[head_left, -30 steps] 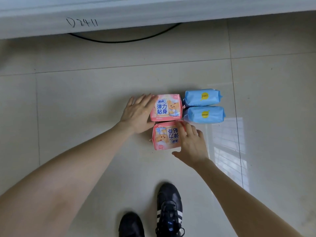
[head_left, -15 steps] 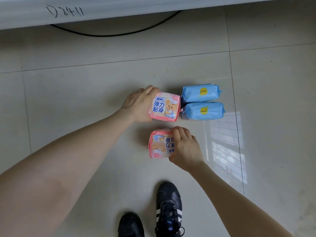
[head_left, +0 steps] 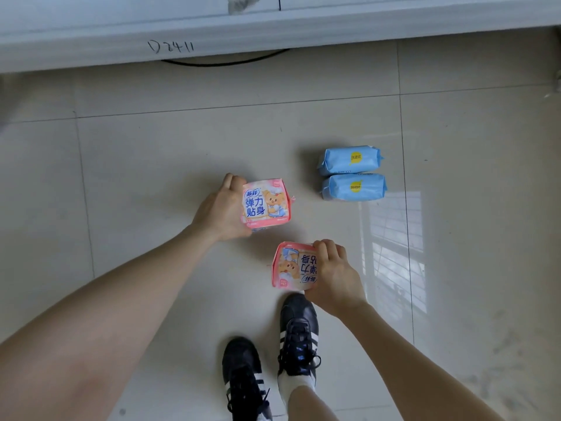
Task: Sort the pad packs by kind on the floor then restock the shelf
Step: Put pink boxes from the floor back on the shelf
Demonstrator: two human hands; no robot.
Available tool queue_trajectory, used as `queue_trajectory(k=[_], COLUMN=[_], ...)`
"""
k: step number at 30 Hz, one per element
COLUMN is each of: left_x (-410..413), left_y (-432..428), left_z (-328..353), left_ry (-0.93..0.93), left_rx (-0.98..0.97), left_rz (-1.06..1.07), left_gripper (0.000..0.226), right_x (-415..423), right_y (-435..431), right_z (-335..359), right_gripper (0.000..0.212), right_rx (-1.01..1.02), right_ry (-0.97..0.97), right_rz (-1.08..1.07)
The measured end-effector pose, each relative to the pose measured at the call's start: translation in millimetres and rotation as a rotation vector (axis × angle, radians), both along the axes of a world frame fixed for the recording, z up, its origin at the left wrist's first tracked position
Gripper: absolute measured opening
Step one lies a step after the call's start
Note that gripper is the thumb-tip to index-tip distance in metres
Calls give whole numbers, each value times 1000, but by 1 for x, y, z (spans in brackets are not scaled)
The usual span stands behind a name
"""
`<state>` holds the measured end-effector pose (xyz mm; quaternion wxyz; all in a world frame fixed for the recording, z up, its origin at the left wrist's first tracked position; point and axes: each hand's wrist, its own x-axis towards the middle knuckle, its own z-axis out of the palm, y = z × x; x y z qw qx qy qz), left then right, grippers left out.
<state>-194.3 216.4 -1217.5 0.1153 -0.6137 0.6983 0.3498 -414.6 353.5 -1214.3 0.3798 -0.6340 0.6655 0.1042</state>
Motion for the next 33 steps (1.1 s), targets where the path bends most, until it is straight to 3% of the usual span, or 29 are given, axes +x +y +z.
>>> queue_trajectory(k=[21, 33], left_x=[39, 80], left_y=[75, 74], left_z=[274, 478], left_ry=[-24, 56], left_rx=[-58, -241], left_rz=[200, 140], left_gripper=[82, 87], right_x=[26, 63], right_y=[8, 13], right_z=[262, 447], right_gripper=[77, 76], right_rx=[-71, -207], right_ry=[48, -67], right_rz=[97, 59])
